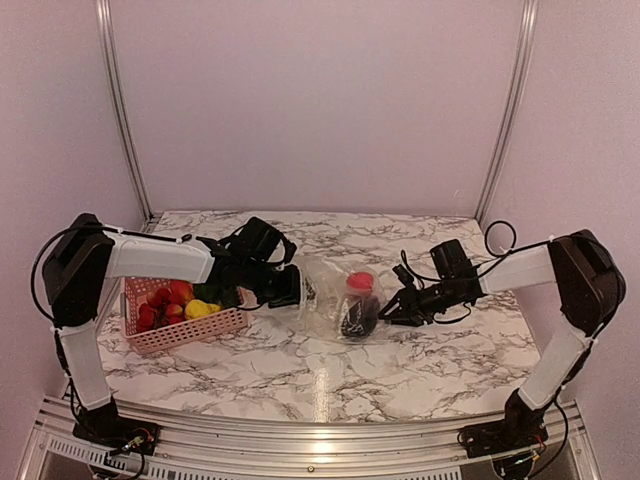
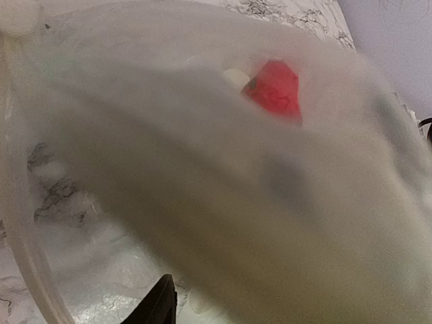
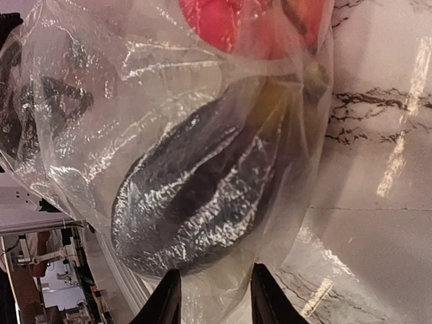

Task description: Open the zip-top bag and remove the fake food

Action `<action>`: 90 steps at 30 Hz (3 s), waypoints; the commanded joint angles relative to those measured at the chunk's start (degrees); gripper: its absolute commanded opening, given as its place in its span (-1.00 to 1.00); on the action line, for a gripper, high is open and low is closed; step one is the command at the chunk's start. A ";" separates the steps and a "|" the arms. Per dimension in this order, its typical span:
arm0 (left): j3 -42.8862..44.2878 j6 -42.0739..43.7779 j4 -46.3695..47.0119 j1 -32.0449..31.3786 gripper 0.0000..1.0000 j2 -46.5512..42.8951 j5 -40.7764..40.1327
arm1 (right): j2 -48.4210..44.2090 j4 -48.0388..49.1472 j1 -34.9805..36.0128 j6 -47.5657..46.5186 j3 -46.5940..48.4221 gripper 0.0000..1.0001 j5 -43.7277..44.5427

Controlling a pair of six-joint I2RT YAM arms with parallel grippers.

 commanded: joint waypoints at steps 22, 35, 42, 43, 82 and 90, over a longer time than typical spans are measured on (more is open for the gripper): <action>14.40 -1.13 8.91 -8.33 0.59 16.79 12.90 | 9.60 1.24 3.27 -3.05 4.77 -1.00 4.34; 23.54 3.66 -8.82 -9.78 0.62 23.38 4.95 | 7.76 3.36 3.52 -0.82 4.94 -1.00 2.50; 22.07 4.42 -12.71 -10.01 0.36 21.42 1.06 | 7.43 1.87 3.43 -1.78 4.59 -1.00 4.47; 21.10 4.35 -12.54 -9.86 0.30 20.34 0.86 | 7.25 1.53 3.44 -1.88 4.49 -1.00 5.04; -0.71 6.18 -18.19 7.31 -0.07 -18.62 9.25 | 5.24 -2.14 -5.62 -5.76 2.23 -1.00 7.34; -7.40 5.72 -30.33 19.81 -0.02 -31.85 -1.30 | 4.17 -2.16 -5.66 -5.51 2.29 -1.00 6.56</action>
